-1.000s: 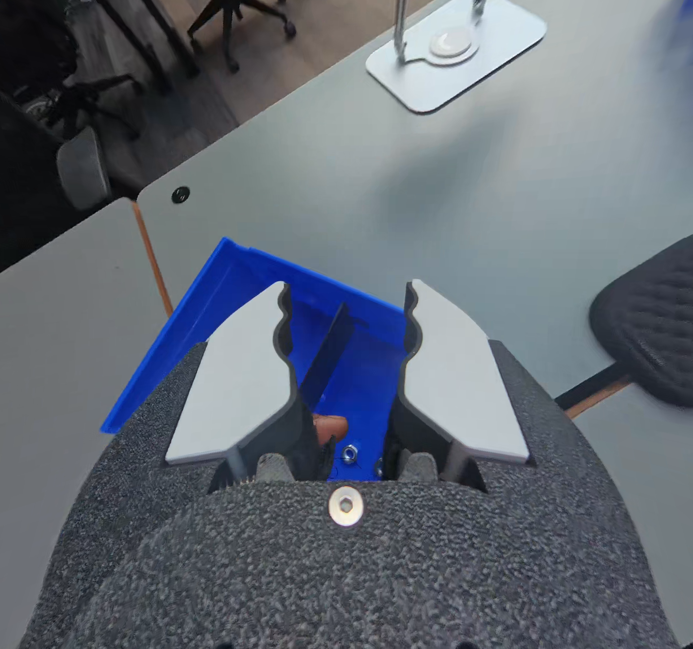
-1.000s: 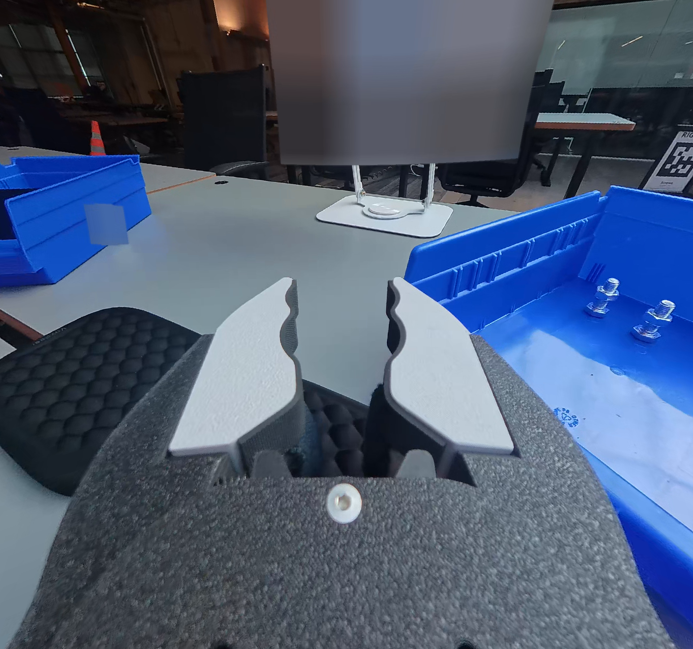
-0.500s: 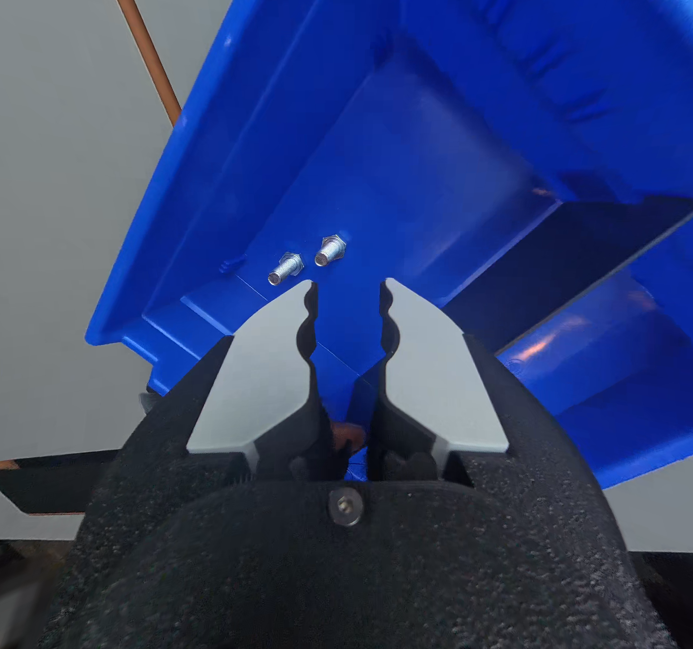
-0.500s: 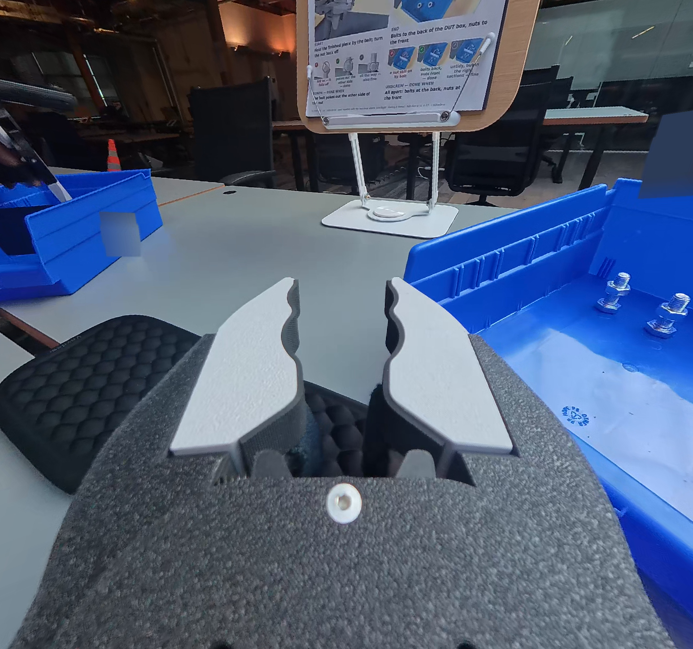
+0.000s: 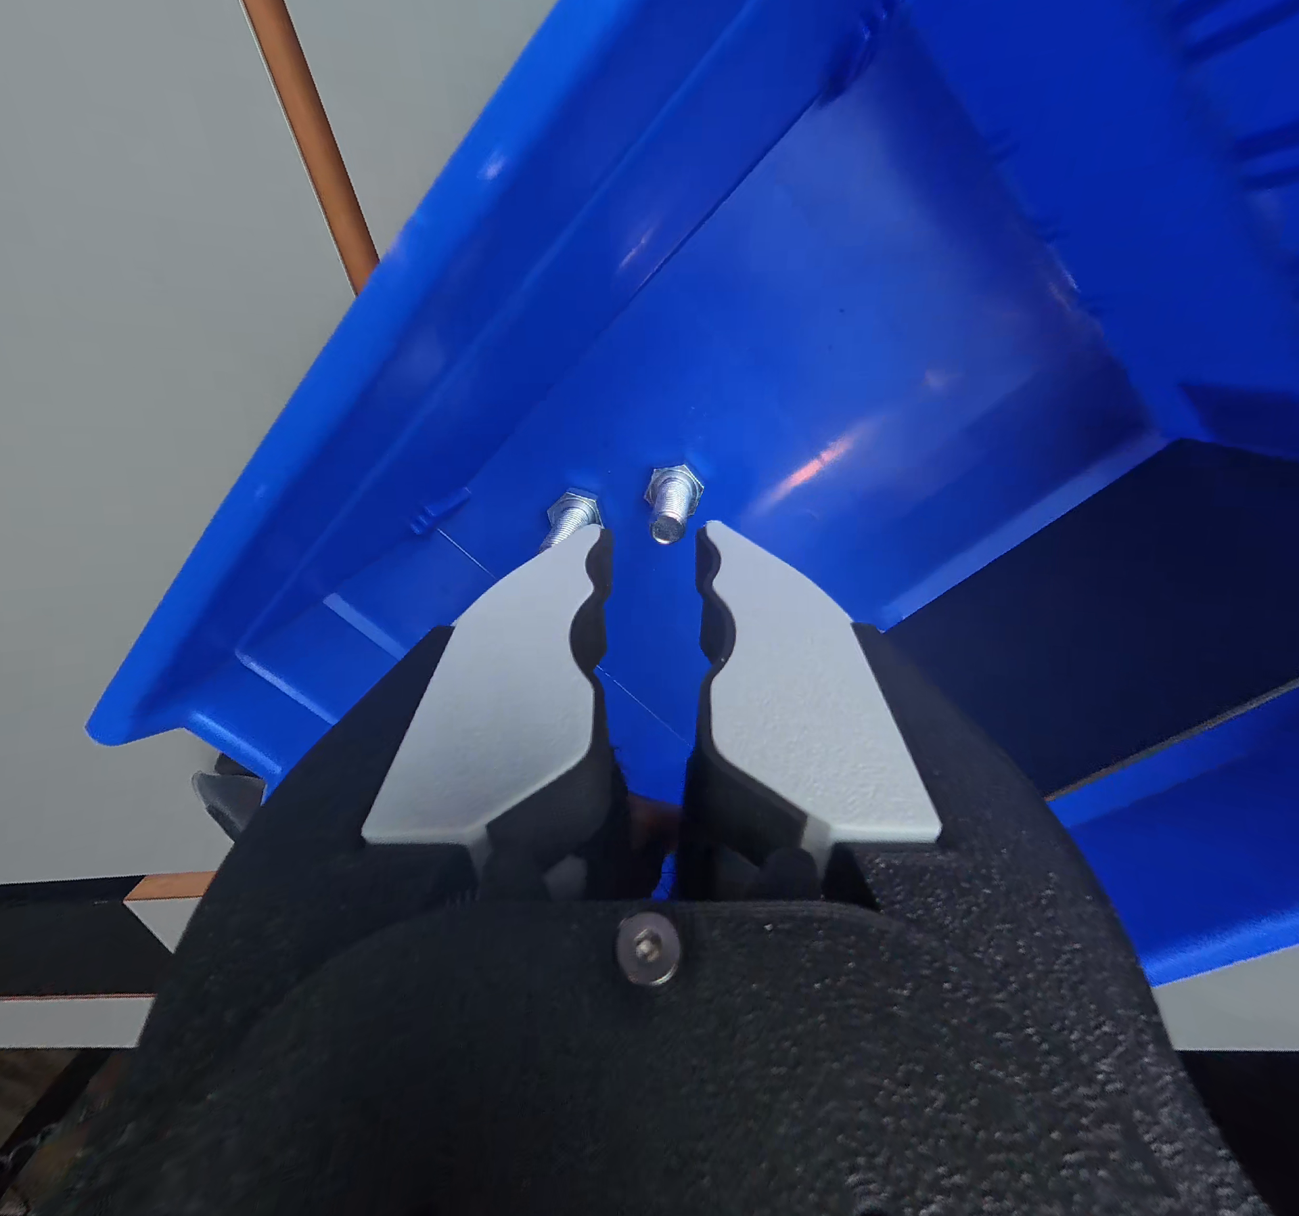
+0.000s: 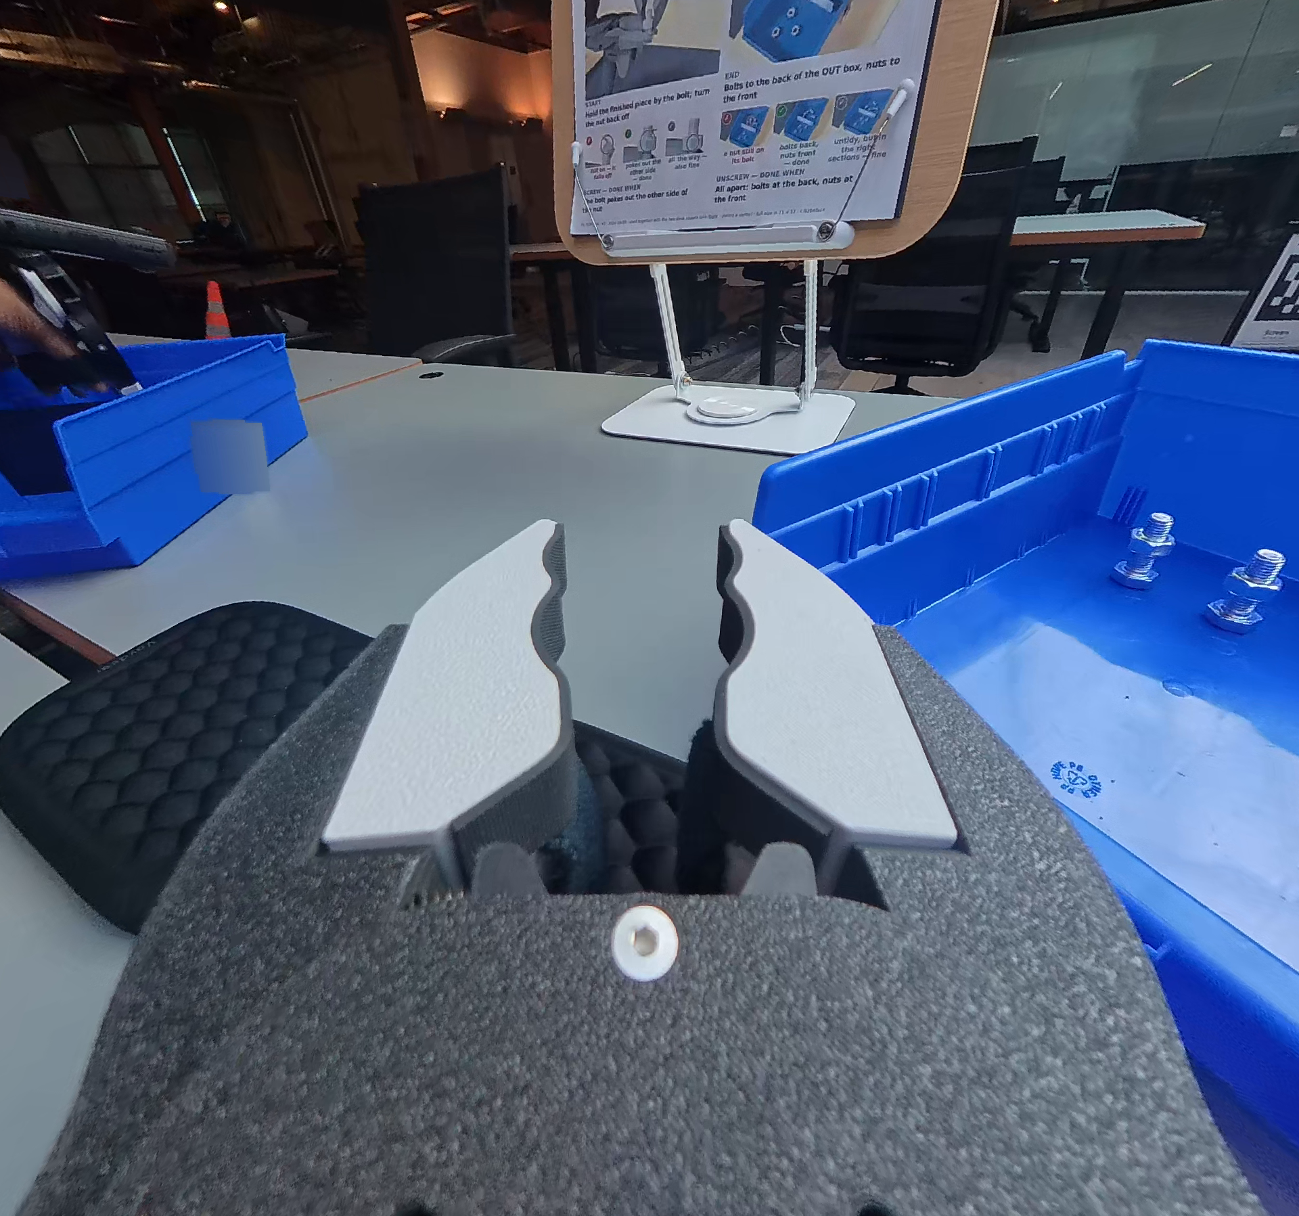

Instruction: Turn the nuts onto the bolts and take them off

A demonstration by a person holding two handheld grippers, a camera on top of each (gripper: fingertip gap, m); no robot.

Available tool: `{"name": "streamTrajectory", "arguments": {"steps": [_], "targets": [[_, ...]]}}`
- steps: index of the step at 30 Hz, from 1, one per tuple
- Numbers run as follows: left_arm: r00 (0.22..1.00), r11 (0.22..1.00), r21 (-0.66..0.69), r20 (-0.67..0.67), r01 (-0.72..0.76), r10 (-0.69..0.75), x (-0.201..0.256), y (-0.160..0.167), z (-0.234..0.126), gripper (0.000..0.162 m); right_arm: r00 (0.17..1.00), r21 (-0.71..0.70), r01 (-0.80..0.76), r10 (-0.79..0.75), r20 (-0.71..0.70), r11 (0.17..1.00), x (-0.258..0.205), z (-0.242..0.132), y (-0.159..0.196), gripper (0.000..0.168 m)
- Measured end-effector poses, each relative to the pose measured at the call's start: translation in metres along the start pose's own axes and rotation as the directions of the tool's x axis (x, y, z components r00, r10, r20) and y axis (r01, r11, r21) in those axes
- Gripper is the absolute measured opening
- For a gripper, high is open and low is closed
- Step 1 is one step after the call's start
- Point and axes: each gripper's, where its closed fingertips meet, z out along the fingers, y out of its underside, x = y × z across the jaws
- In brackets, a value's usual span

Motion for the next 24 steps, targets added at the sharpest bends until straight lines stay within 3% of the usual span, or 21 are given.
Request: {"name": "streamTrajectory", "arguments": {"steps": [4, 9, 15, 20, 24], "targets": [[1.000, 1.000, 0.014, -0.019, -0.006, 0.006, 0.002, -0.003, 0.004, 0.011, 1.000, 0.002, -0.007, 0.007, -0.004, 1.000, 0.001, 0.000, 0.000, 0.041], [1.000, 1.000, 0.022, -0.016, -0.019, 0.020, 0.001, -0.004, -0.003, 0.010, 1.000, 0.003, -0.011, 0.011, -0.003, 1.000, 0.002, 0.000, 0.000, 0.041], [0.992, 0.987, 0.104, 0.033, -0.123, 0.121, 0.016, -0.022, -0.062, 0.009, 1.000, -0.011, 0.000, 0.000, 0.002, 1.000, 0.000, 0.001, 0.002, 0.040], [0.946, 0.924, 0.204, 0.067, -0.325, 0.318, 0.078, -0.048, -0.129, 0.009, 1.000, -0.029, 0.017, -0.017, 0.008, 0.999, -0.002, 0.003, 0.004, 0.041], [0.852, 0.816, 0.259, 0.057, -0.517, 0.521, 0.164, -0.061, -0.158, 0.009, 0.999, -0.041, 0.032, -0.032, 0.011, 0.999, -0.004, 0.004, 0.006, 0.041]]}}
